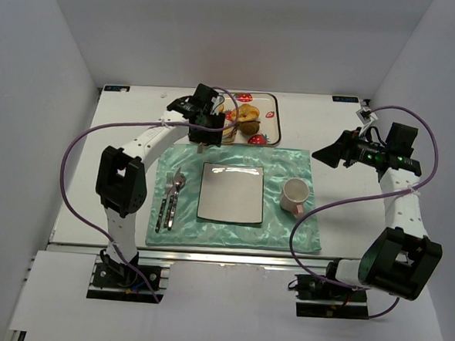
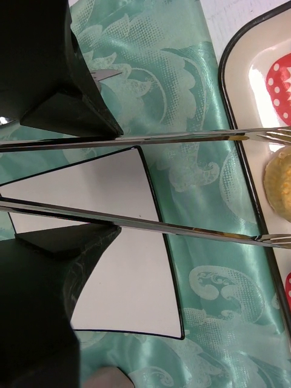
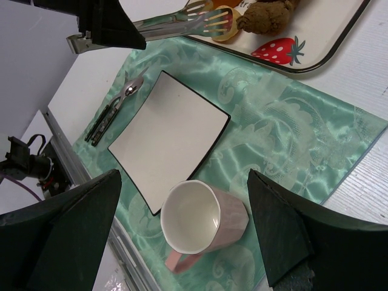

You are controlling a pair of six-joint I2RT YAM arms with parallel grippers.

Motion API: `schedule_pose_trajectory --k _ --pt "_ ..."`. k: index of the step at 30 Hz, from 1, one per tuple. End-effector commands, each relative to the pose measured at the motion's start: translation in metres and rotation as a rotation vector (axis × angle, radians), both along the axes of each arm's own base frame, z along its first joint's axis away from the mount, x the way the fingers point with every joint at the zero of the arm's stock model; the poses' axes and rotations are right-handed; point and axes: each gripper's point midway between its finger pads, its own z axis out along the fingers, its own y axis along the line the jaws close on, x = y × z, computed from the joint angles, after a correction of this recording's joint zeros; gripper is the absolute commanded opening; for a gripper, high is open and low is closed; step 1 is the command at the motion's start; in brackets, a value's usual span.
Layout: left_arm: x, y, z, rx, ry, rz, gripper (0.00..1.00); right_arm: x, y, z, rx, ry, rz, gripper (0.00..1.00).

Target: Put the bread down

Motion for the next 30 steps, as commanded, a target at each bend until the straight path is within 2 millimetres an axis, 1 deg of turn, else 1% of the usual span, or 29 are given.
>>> schedule_pose_trajectory --k 1,7,10,14,15,16,18,20,21,23,24,26,27,29,30 --pt "0.002 -0.006 0.007 -0.032 -0.025 -0.004 0.65 -0.003 0.001 0.011 0.007 -0.046 0.014 0.89" --pt "0.002 -0.005 -0.008 -0.017 0.0 -0.001 0.63 -0.003 0.002 0.011 0.011 -0.045 0.017 0.89" --pt "0.004 -0.006 -0.011 -0.016 0.001 -0.002 0.58 -0.003 0.002 0.011 0.011 -0.045 0.019 0.89" --pt "0.005 -0.007 -0.013 -0.012 0.004 -0.004 0.46 -0.004 0.001 0.012 0.011 -0.048 0.017 0.89" --pt "0.005 -0.007 -0.013 -0.012 0.004 -0.004 0.41 -0.004 0.002 0.013 0.01 -0.05 0.019 0.89" --pt "0.006 -0.007 -0.012 -0.012 -0.001 -0.003 0.38 -0.003 0.002 0.012 0.011 -0.047 0.018 0.89" --pt "0.009 -0.001 -0.003 0.007 -0.033 0.015 0.35 -0.003 0.001 0.013 0.011 -0.049 0.017 0.9" --pt "0.012 -0.001 0.009 -0.002 -0.068 0.018 0.35 -0.004 0.001 0.013 0.013 -0.048 0.017 0.89" --pt "0.013 0.0 0.021 -0.01 -0.095 0.024 0.34 -0.003 0.001 0.012 0.012 -0.046 0.016 0.89" --pt "0.015 0.001 0.036 -0.024 -0.133 0.027 0.34 -0.003 0.001 0.012 0.014 -0.045 0.017 0.89" --pt "0.015 0.001 0.053 -0.038 -0.166 0.031 0.34 -0.003 0.001 0.012 0.014 -0.045 0.017 0.89" --pt "0.014 0.002 0.068 -0.052 -0.192 0.031 0.34 -0.002 0.001 0.012 0.015 -0.045 0.019 0.89" --pt "0.012 0.002 0.081 -0.069 -0.213 0.032 0.34 -0.002 0.001 0.012 0.017 -0.043 0.018 0.89" --pt "0.006 0.002 0.089 -0.086 -0.212 0.029 0.34 -0.002 0.001 0.012 0.017 -0.043 0.018 0.89" --pt "0.002 0.003 0.089 -0.09 -0.204 0.029 0.34 -0.002 0.001 0.012 0.018 -0.04 0.017 0.89"
